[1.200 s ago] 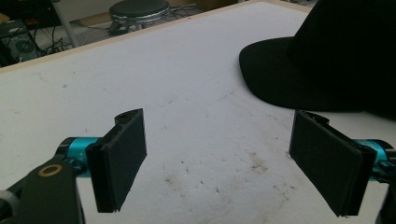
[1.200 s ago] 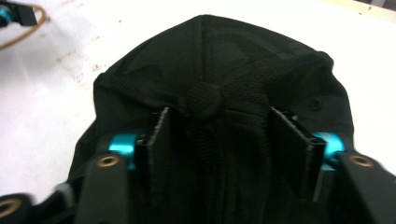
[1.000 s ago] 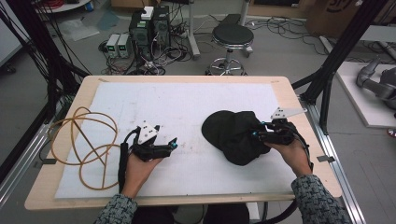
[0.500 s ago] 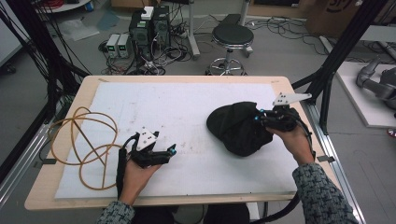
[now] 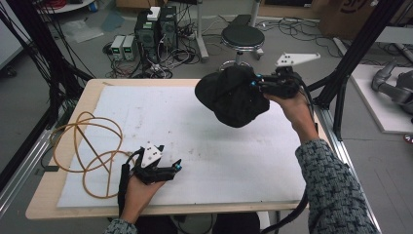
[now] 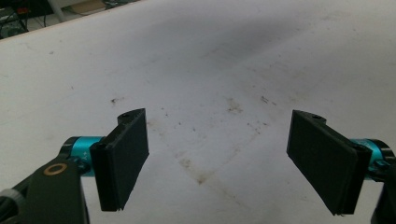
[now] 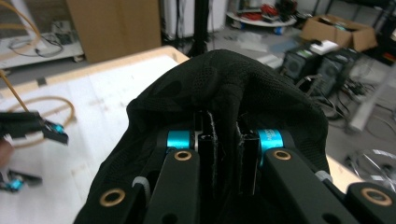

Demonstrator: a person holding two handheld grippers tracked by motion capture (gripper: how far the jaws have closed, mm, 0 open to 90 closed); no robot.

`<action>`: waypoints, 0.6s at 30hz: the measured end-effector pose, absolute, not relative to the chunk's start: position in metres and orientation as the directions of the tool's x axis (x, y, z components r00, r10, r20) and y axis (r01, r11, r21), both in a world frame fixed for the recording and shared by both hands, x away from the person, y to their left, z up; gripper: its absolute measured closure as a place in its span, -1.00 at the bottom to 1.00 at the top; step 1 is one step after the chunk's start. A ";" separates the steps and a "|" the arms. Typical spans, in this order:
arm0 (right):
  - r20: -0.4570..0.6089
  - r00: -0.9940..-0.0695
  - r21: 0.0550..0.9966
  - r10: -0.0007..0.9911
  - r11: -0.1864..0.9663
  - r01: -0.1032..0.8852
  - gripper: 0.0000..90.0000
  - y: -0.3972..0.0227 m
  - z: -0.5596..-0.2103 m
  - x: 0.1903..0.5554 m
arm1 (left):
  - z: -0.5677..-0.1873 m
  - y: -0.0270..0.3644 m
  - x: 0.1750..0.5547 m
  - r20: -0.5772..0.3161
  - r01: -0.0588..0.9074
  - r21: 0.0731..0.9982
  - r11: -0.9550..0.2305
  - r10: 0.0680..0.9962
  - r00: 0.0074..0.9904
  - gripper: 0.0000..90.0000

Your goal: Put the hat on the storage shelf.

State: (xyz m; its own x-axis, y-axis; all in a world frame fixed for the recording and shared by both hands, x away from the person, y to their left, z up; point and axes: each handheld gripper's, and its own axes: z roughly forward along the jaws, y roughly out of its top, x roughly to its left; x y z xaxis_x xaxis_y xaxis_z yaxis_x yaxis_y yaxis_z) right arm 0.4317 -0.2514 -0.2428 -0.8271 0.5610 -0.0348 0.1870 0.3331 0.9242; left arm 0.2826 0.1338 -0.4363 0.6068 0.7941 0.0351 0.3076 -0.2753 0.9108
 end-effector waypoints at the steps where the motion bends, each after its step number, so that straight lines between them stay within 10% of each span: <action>1: -0.038 -0.833 0.927 0.551 0.331 0.178 0.87 -0.245 -0.238 0.434 | -0.434 0.134 0.283 0.040 0.304 0.911 -0.278 0.794 0.607 -0.53; 18: -0.075 -0.941 0.954 0.329 0.299 0.028 0.87 -0.140 -0.137 0.438 | -0.429 0.129 0.296 0.037 0.304 0.910 -0.281 0.786 0.617 -0.53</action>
State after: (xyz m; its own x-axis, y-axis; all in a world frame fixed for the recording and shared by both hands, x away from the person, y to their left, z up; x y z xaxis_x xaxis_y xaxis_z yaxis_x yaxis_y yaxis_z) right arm 0.4378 -0.1401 -0.1370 -0.9412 0.3294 -0.0754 0.0282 0.2990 0.9538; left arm 0.2962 0.1285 -0.4287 0.6174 0.7858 0.0366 0.3041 -0.2814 0.9101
